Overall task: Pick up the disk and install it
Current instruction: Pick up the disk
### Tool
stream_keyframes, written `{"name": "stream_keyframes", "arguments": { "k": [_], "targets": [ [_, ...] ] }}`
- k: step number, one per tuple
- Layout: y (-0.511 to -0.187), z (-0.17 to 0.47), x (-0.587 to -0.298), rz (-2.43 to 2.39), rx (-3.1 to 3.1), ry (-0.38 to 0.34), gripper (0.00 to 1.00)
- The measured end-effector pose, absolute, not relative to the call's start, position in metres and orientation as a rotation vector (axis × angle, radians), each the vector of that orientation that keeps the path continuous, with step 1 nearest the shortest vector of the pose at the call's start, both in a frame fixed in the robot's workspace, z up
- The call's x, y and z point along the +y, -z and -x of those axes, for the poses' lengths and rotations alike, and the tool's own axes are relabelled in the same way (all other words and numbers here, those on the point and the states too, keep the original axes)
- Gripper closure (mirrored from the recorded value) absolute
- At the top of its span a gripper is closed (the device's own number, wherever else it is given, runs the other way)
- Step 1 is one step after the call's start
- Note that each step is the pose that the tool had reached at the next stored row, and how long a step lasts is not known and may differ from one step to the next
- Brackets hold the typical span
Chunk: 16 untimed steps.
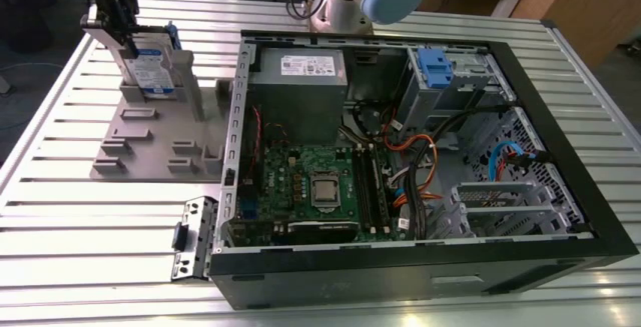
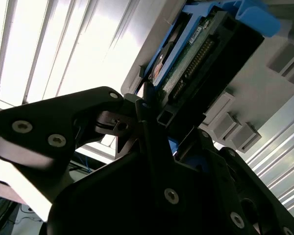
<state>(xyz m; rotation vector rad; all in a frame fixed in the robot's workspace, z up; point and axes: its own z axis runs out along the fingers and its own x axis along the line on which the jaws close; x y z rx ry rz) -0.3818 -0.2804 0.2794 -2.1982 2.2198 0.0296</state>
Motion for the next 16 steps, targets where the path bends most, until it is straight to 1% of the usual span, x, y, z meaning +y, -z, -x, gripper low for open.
{"name": "stream_keyframes", "arguments": {
  "k": [16],
  "targets": [
    [-0.290, 0.382, -0.280, 2.197, 2.219, -0.032, 0.64]
  ]
}}
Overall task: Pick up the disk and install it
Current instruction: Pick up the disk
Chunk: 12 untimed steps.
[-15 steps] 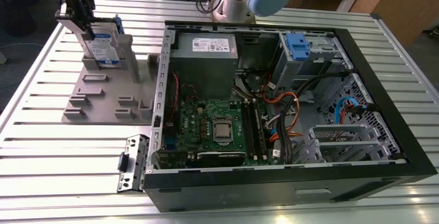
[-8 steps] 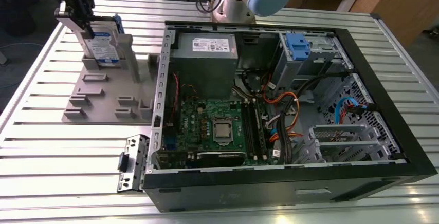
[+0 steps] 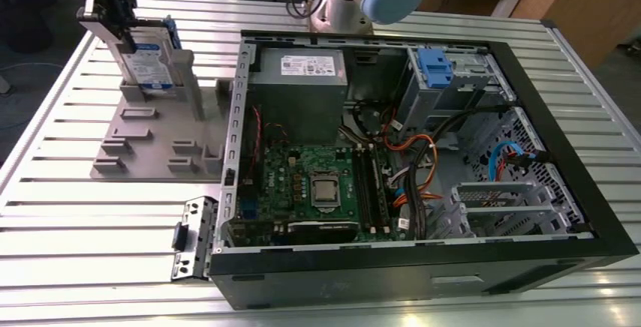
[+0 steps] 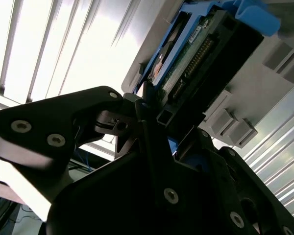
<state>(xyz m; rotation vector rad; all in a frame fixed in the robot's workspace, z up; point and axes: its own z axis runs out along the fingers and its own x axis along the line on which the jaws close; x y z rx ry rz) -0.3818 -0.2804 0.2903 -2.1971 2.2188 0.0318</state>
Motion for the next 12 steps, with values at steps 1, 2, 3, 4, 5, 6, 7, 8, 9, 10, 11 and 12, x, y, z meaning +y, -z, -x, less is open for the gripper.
{"name": "stream_keyframes", "arguments": {
  "k": [1, 2, 3, 4, 5, 6, 7, 8, 9, 10, 11, 12],
  "targets": [
    [-0.291, 0.382, -0.280, 2.197, 2.219, -0.032, 0.64],
    [-0.292, 0.382, -0.280, 2.197, 2.219, -0.032, 0.64],
    [-0.292, 0.382, -0.280, 2.197, 2.218, -0.032, 0.64],
    [-0.293, 0.382, -0.280, 2.197, 2.218, -0.032, 0.64],
    [-0.294, 0.382, -0.280, 2.197, 2.218, -0.033, 0.64],
    [-0.295, 0.382, -0.280, 2.197, 2.218, -0.033, 0.64],
    [-0.296, 0.382, -0.280, 2.197, 2.218, -0.033, 0.64],
    [-0.298, 0.382, -0.280, 2.197, 2.218, -0.033, 0.64],
    [-0.299, 0.382, -0.280, 2.197, 2.218, -0.033, 0.64],
    [-0.300, 0.382, -0.280, 2.197, 2.218, -0.033, 0.64],
    [-0.301, 0.382, -0.280, 2.197, 2.218, -0.033, 0.64],
    [-0.302, 0.382, -0.280, 2.197, 2.218, -0.033, 0.64]
  ]
}}
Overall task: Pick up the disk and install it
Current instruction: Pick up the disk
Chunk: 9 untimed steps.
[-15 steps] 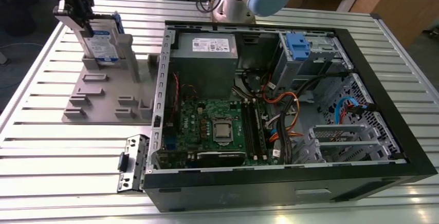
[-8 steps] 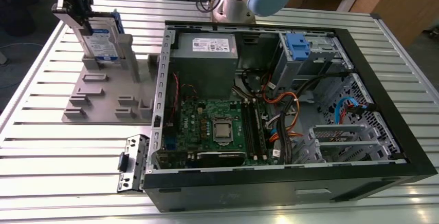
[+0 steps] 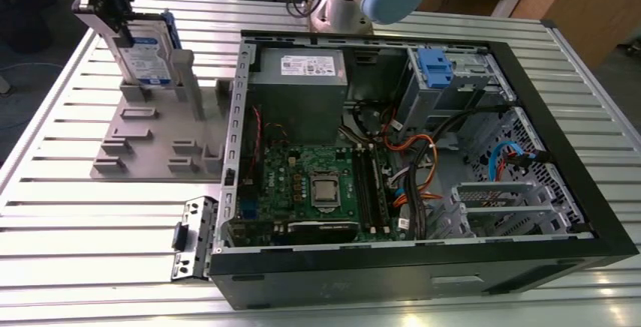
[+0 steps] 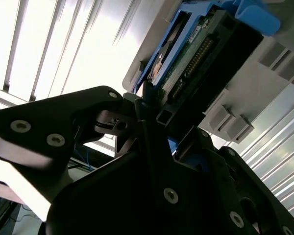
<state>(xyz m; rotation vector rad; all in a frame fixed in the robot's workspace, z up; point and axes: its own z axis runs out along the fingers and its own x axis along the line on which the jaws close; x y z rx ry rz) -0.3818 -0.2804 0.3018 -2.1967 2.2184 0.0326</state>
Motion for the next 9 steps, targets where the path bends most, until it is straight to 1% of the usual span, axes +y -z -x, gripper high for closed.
{"name": "stream_keyframes", "arguments": {
  "k": [9],
  "targets": [
    [-0.3110, 0.3818, -0.2804, 2.197, 2.218, -0.033, 0.64]
  ]
}}
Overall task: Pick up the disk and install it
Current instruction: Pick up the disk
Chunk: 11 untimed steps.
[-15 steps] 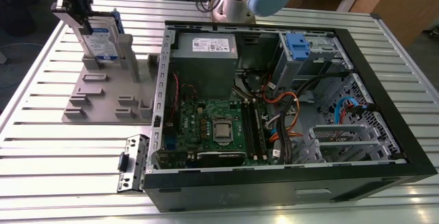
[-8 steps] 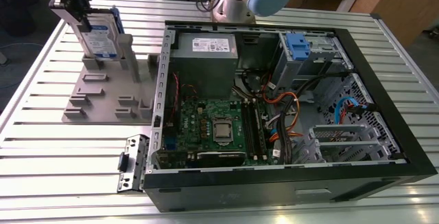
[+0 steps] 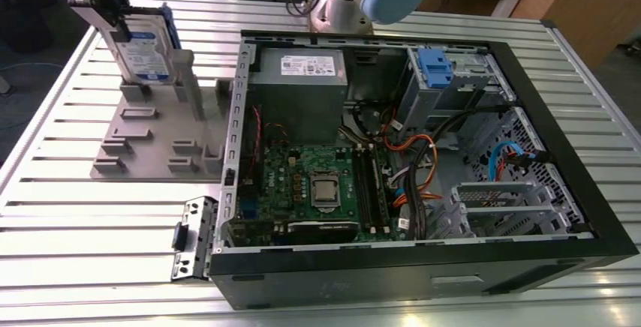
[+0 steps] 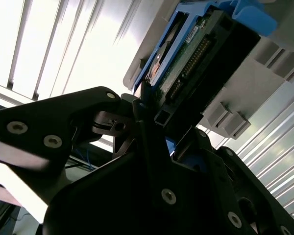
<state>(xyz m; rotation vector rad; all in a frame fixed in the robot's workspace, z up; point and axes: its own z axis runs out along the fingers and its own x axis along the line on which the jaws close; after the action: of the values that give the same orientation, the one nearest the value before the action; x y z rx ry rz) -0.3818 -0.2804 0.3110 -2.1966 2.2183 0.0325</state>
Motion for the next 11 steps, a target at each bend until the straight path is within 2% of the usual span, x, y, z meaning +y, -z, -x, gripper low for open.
{"name": "stream_keyframes", "arguments": {
  "k": [11],
  "targets": [
    [-0.3219, 0.3818, -0.2804, 2.197, 2.218, -0.033, 0.64]
  ]
}}
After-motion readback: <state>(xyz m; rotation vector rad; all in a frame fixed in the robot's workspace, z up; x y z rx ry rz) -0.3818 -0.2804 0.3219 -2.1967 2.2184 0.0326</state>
